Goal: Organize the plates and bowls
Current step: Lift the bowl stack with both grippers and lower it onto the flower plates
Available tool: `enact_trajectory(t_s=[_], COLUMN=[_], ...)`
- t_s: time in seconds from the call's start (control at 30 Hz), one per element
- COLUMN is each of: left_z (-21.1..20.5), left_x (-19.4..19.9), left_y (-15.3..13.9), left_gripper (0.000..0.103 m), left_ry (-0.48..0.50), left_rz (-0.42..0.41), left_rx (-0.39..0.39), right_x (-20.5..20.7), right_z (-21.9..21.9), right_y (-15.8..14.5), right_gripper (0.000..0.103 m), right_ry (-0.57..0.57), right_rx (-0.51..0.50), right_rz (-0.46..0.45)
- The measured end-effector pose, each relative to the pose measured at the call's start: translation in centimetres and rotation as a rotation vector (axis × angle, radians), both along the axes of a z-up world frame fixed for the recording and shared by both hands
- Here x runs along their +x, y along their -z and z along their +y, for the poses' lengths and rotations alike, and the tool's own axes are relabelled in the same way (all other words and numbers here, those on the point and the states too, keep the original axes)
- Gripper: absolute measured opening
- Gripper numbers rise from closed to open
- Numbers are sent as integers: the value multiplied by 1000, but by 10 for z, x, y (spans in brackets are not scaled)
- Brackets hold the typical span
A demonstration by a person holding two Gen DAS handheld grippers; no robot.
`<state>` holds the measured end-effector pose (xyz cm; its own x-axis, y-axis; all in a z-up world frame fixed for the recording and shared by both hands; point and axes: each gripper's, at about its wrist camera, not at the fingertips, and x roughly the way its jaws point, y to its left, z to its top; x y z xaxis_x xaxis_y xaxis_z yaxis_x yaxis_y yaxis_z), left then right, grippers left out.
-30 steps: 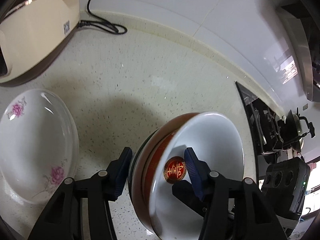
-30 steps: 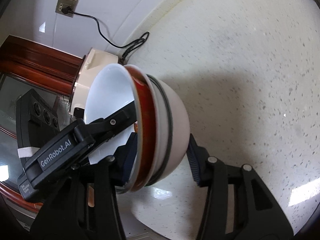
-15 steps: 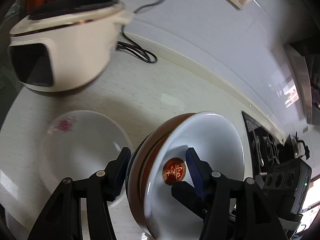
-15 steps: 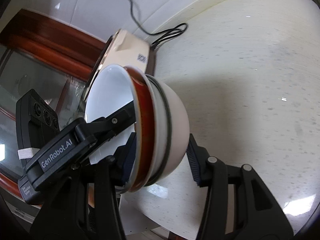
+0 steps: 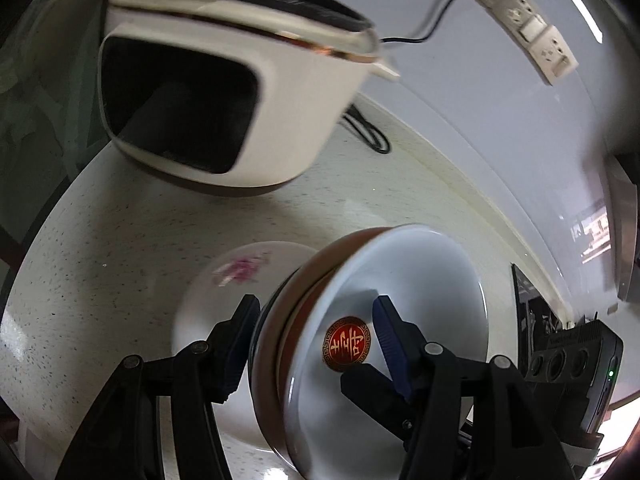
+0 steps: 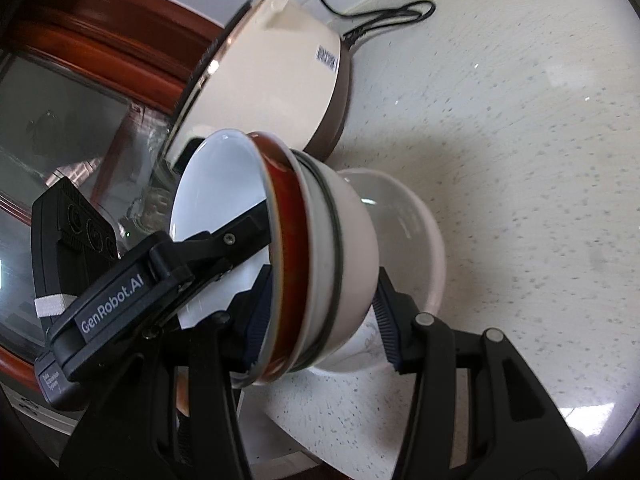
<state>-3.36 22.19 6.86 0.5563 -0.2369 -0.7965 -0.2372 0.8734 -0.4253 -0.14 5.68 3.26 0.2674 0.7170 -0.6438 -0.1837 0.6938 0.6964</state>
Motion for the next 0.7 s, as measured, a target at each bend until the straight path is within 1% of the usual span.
enact_trajectory(t_s=[0.23, 0.33, 0.4, 0.5, 0.53, 0.57, 0.6, 0.63, 0.67, 0.7], left_z=[26, 31, 30, 34, 33, 33, 32, 33, 34, 37], left_x=[1, 4, 5, 4, 4, 3, 3, 1, 0, -2], left_y=[16, 24, 26, 24, 25, 26, 25, 24, 22, 20], left_gripper=[60, 60, 60, 60, 60, 60, 62, 62, 63, 65], left_ry=[-31, -34, -28, -20, -17, -18, -26, -44, -52, -65], left_rz=[17, 32, 27, 32, 30, 19, 9, -8, -21, -41], left_rx=[-27, -41, -39, -46, -59, -68, -60, -44, -41, -42], right_x=[4, 5, 8, 6, 4, 1, 0, -3, -7, -10], right_z=[22, 23, 25, 28, 29, 29, 30, 30, 30, 30], right_y=[13, 17, 17, 12, 11, 9, 6, 2, -8, -15], right_gripper=[51, 51, 51, 56, 60, 63, 64, 68, 72, 74], right_ry=[-37, -41, -33, -40, -43, -38, -32, -26, -13, -1], right_rx=[-25, -32, -35, -65, -73, -88, -106, -127, -172, -200], right_rz=[18, 29, 22, 1, -8, -24, -45, -87, -162, -209])
